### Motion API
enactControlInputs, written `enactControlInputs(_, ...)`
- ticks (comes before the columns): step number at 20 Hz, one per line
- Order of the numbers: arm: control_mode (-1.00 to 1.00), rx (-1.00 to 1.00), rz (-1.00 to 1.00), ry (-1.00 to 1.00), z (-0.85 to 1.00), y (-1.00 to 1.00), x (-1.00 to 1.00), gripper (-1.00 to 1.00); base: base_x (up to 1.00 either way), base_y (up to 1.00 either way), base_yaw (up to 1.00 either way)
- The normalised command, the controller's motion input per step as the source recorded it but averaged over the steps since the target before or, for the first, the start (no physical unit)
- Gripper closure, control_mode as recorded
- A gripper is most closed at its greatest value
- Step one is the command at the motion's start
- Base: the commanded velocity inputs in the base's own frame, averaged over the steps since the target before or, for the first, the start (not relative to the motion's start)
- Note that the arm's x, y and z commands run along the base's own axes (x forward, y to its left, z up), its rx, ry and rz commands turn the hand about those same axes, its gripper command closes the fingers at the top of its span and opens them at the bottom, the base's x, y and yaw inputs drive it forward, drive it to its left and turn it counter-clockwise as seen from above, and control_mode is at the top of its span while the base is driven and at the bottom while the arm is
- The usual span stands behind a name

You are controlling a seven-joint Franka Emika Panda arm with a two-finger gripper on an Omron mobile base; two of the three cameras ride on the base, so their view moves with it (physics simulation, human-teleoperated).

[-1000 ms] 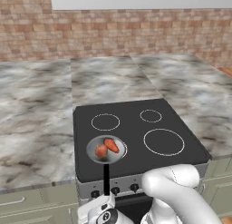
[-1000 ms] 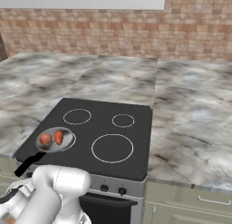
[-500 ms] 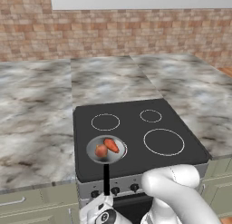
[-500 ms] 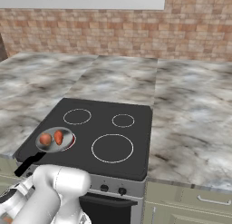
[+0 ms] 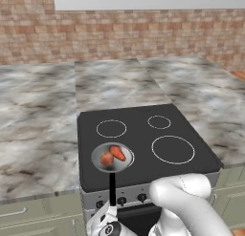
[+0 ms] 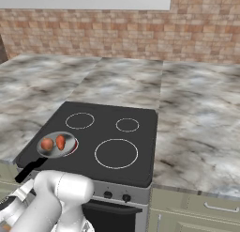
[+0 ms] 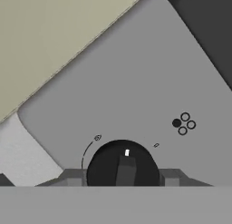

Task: Put the sweet potato and onion in the pan. Then turn on the front left burner and set the heat to medium.

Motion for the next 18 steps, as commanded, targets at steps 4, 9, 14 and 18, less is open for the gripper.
enactControlInputs(4, -1.00, -0.19, 0.00, 0.00, 0.00, 0.00, 0.00, 1.00, 0.00, 0.00, 0.00)
enactControlInputs(9, -1.00, -0.18, 0.00, 0.00, 0.00, 0.00, 0.00, 1.00, 0.00, 0.00, 0.00)
enactControlInputs(14, -1.00, -0.18, 0.00, 0.00, 0.00, 0.00, 0.00, 1.00, 0.00, 0.00, 0.00)
enactControlInputs(18, -1.00, -0.18, 0.00, 0.00, 0.00, 0.00, 0.00, 1.00, 0.00, 0.00, 0.00)
